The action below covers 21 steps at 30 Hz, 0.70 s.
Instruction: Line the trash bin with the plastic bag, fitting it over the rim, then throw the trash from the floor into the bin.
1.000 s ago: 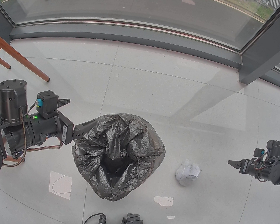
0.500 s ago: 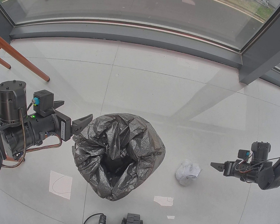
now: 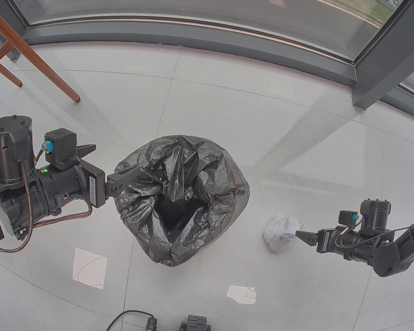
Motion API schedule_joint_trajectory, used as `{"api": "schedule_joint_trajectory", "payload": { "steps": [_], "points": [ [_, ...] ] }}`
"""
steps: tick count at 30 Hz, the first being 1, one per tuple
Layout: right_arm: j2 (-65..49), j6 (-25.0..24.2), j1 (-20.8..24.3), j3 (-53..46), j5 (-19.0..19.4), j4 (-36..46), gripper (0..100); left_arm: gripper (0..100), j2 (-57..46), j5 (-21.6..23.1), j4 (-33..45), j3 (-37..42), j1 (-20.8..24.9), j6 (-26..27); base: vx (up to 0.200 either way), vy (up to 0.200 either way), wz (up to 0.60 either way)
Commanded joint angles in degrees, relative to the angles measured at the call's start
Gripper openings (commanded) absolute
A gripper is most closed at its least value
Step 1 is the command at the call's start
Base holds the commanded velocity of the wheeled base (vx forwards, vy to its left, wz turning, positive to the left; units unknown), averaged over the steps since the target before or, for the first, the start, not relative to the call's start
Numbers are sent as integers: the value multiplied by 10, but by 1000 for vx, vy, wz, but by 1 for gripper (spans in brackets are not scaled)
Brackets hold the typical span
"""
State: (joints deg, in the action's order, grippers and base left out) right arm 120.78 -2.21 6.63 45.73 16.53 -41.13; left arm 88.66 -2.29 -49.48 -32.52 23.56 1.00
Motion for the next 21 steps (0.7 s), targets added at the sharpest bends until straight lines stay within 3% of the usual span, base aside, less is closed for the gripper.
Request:
{"api": "schedule_joint_trajectory", "payload": {
  "steps": [1,5,10,21],
  "points": [
    [24,0,49,57,-11,3,100,100,-11,3,0,-5,4,-5,-200,0,0],
    [62,0,67,132,-25,7,100,100,-5,0,-4,-17,1,-28,-200,0,0],
    [89,2,63,225,-44,55,100,100,-3,3,-24,-31,3,-91,0,0,0],
    [132,8,25,327,-62,110,100,100,-4,15,-25,-38,4,-63,0,0,0]
  ]
}}
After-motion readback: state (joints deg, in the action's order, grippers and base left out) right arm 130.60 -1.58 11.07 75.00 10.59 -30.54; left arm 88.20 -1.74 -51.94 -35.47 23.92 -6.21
